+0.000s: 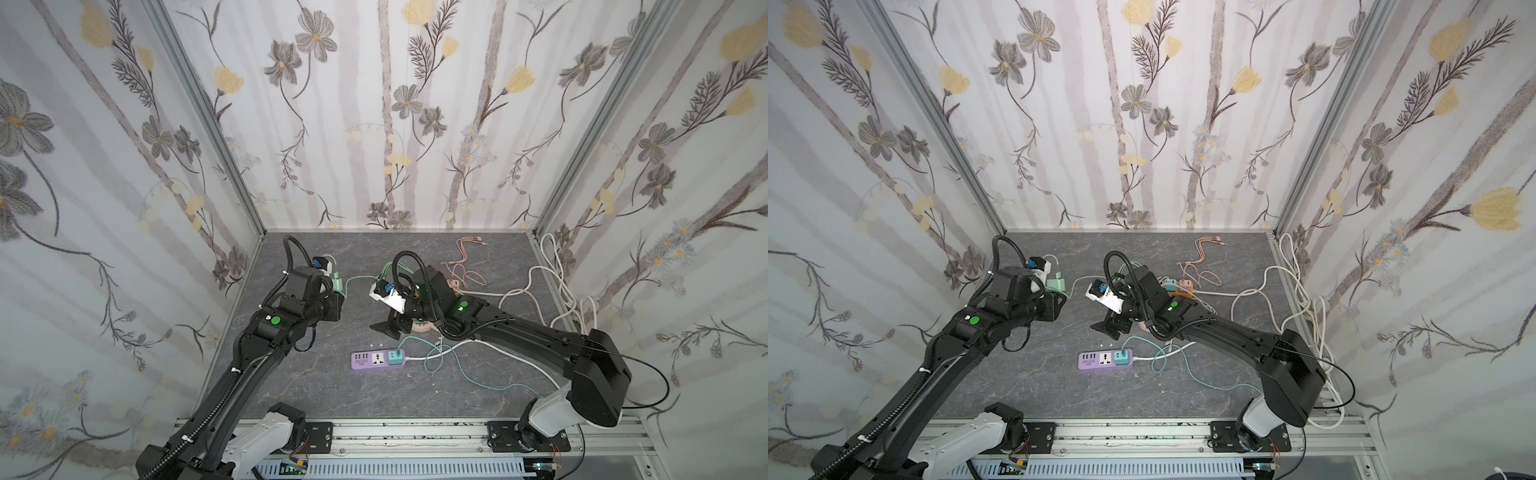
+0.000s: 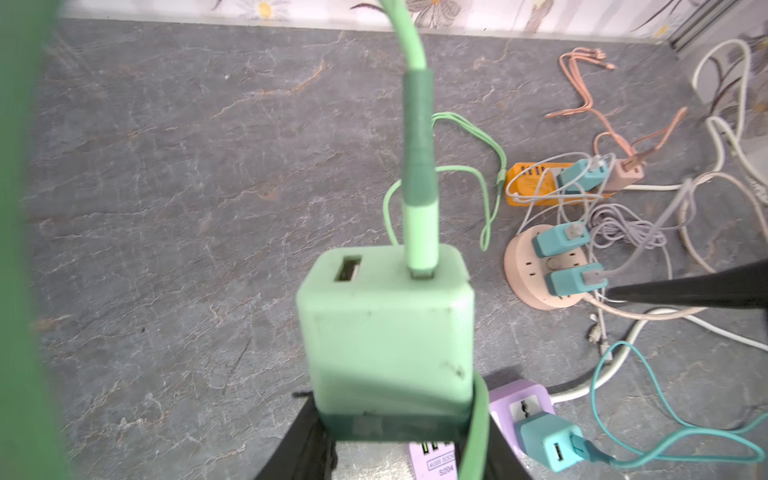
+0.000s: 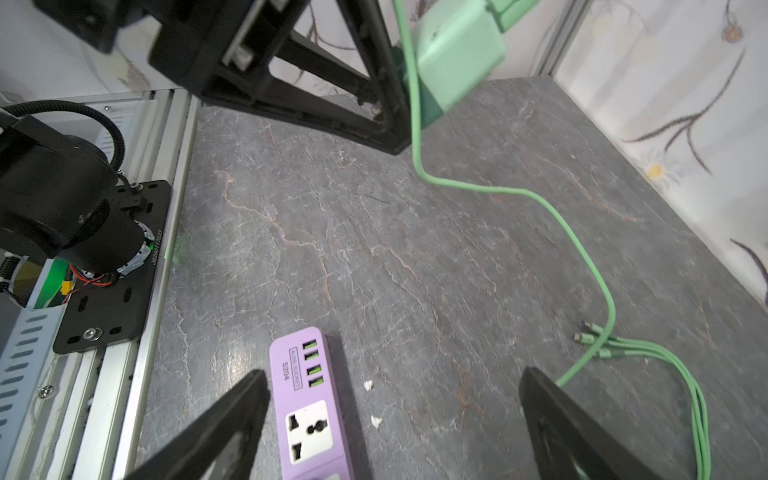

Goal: Insert the plug

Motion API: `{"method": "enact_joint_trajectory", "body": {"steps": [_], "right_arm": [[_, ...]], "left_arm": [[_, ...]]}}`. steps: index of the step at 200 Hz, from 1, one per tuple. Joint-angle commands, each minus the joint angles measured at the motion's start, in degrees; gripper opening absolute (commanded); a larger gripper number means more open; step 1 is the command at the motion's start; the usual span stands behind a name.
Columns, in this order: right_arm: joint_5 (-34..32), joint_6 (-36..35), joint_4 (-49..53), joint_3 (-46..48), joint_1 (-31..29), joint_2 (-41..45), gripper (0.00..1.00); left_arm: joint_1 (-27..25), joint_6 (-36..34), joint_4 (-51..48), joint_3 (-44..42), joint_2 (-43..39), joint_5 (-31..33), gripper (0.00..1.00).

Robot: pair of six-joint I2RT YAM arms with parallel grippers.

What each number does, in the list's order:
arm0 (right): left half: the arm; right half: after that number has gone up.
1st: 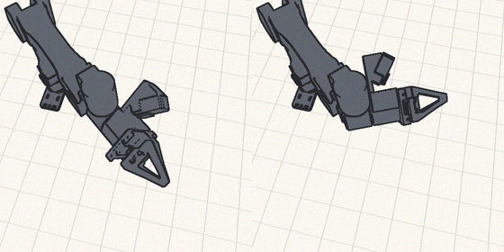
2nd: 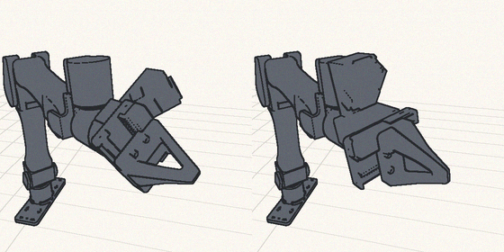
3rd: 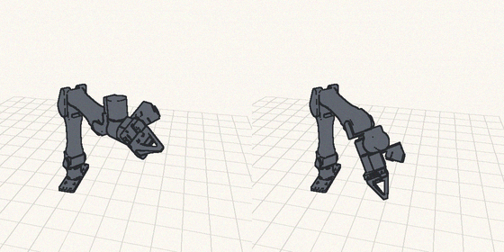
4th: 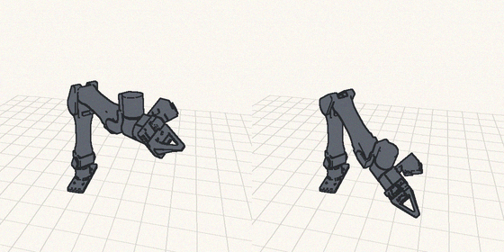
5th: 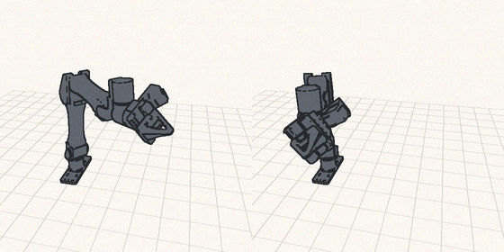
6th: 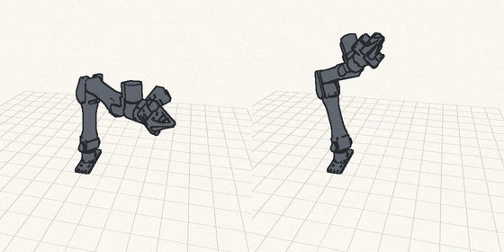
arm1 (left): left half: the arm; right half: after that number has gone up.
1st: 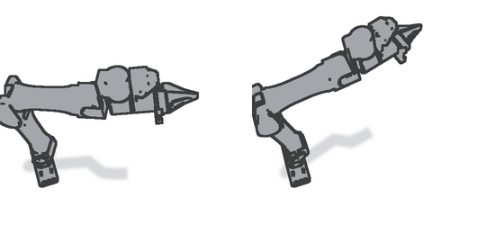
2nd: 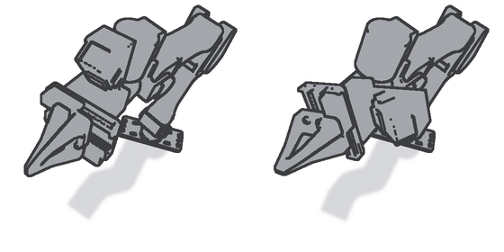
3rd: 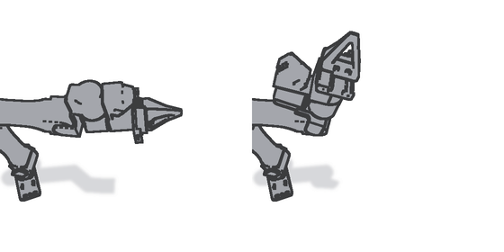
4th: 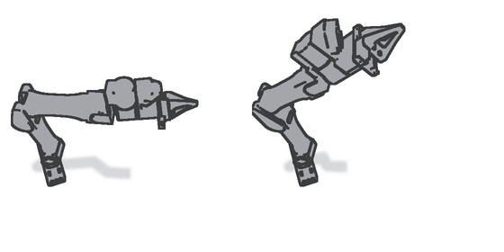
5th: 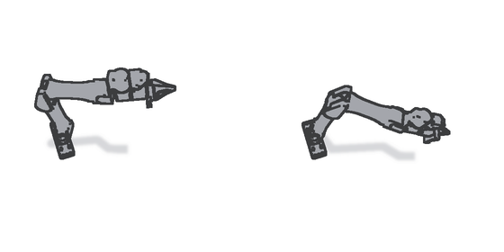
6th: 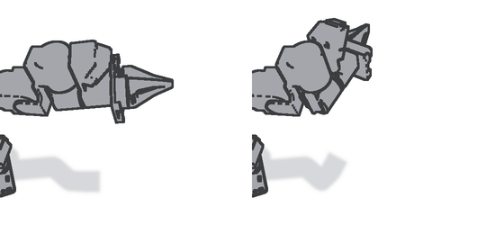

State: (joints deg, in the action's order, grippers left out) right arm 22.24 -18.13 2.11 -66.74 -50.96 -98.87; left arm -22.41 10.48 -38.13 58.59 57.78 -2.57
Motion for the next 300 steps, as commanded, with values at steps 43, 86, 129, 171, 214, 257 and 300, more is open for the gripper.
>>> {"method": "enact_joint_trajectory", "body": {"steps": [43,86,129,171,214,257,300], "right_arm": [[-3.9,-14.5,-23.5,-4.6,-2.2,-9.4,0.93],[-6.5,-11.0,-31.4,-6.6,-2.4,-13.9,0.61],[-11.8,-6.3,-35.2,-2.4,-0.5,-8.7,0.02],[-13.0,5.6,-29.2,-5.9,5.8,-6.9,0.0],[-11.3,20.4,-17.3,-17.1,13.3,-15.6,0.0],[-12.6,26.7,-7.3,-24.4,15.4,-21.5,0.0],[-4.9,24.7,-0.2,-27.0,16.4,-23.4,0.19]], "left_arm": [[0.0,-0.3,-3.3,3.5,0.3,-9.1,0.17],[0.0,-0.4,-3.9,3.4,0.1,-8.7,0.17],[0.0,-2.5,-6.6,2.2,0.0,-4.5,0.18],[0.0,-4.7,-7.8,0.2,-0.4,-3.9,0.17],[0.0,-6.4,-7.2,-1.0,-4.0,-10.4,0.17],[-0.2,-7.2,-8.2,-0.5,-4.1,-8.8,0.16],[-0.2,-7.1,-5.4,-0.4,-3.7,-10.7,0.16]]}}
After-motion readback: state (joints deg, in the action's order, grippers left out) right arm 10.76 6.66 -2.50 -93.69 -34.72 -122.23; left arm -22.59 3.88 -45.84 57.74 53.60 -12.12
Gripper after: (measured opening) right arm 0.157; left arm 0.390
